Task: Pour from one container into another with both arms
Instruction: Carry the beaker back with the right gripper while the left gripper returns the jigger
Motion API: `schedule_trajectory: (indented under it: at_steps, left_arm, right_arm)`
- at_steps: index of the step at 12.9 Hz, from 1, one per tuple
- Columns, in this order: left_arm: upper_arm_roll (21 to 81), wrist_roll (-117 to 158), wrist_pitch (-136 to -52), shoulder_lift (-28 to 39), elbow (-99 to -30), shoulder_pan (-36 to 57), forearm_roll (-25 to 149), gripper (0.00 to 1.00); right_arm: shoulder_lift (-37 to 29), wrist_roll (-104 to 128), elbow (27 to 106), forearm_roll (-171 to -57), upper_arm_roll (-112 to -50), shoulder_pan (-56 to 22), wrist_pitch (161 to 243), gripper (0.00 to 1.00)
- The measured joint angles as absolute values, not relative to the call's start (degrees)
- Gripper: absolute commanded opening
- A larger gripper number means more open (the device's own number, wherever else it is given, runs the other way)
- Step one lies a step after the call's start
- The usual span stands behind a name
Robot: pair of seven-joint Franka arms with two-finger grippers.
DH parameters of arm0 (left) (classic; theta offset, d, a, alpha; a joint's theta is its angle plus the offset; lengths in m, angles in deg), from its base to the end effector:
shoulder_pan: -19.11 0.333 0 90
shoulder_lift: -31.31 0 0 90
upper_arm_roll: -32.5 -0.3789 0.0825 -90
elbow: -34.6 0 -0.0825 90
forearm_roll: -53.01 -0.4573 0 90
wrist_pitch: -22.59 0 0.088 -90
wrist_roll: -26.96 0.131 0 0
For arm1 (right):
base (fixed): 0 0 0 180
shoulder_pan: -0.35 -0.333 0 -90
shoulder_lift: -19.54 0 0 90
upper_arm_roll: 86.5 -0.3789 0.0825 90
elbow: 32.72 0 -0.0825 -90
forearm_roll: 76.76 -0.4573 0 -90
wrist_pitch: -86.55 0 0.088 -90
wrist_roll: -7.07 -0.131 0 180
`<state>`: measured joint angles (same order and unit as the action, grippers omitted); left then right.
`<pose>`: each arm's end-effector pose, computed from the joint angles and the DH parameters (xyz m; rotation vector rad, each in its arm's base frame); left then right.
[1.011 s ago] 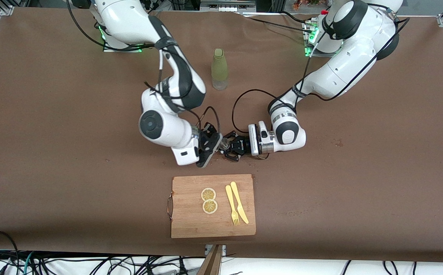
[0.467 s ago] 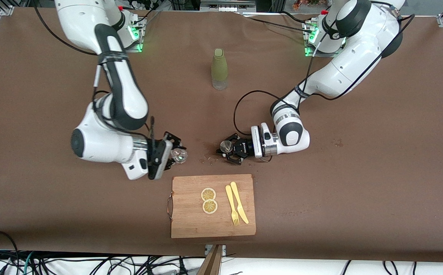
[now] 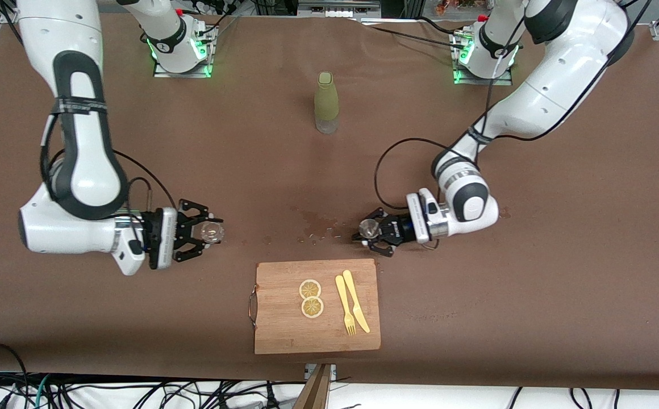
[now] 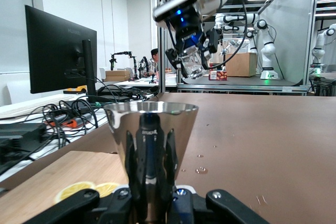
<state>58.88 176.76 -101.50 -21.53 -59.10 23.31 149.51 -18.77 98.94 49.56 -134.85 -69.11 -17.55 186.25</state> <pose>0.7242 -0.3073 0.1199 1.4161 -1.1680 1.3246 0.7897 0.1512 0.3103 -1.8865 -1.4201 -0.4234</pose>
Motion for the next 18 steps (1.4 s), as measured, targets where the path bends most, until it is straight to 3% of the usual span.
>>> schedule_trajectory:
  at_steps: [10,18]
  left_arm:
    - [37.2,168.8,-67.8,-16.3,-61.0,34.3,129.4,0.00]
    - [31.4,169.1,-62.9,-19.3,-64.1,42.2,129.3,0.00]
  right_arm:
    - [-16.5,131.2,63.3,-138.1,-69.3,-5.0,183.2,0.36]
    - [-23.4,146.0,64.9,-138.5,-69.5,2.0,177.4,0.36]
